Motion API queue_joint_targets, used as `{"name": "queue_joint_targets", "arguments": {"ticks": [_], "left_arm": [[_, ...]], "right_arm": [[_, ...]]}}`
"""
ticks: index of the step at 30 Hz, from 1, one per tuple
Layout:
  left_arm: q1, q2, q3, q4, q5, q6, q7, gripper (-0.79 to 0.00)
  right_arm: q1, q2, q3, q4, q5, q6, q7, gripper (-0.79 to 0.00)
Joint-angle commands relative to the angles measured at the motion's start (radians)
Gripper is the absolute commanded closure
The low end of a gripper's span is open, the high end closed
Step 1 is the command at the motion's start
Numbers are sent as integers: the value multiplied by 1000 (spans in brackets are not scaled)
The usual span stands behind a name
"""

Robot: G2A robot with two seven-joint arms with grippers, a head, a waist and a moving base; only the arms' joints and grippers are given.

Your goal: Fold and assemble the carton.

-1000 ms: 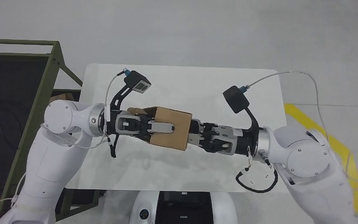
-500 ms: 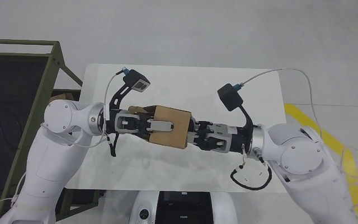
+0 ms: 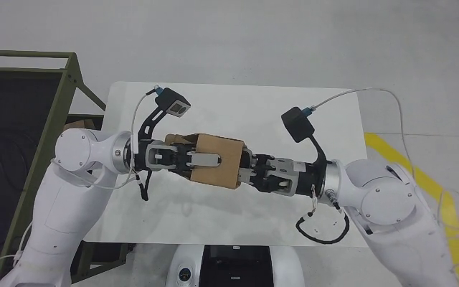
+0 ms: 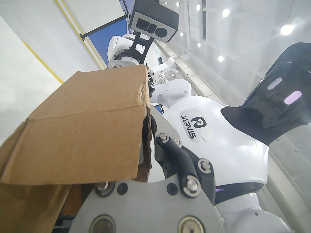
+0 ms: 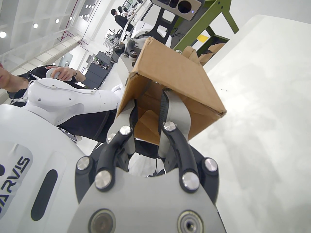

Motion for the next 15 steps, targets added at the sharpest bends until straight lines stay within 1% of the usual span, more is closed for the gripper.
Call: {"name": "queue_joint_targets", "arguments": {"ticks": [1,8,15], "left_arm": [[3,0,-4,0,-2,-1,4,0],[7,1,-17,1,-5,-2,7,0],[8,1,-21,0,-1,1,9,0]], "right_arm": [[-12,2,12,3,3,-3,-3,-194],[-73,11,73,-8,9,-30,-10,-197],[-163,23,171,-31,26,-71,-25,-197]]}}
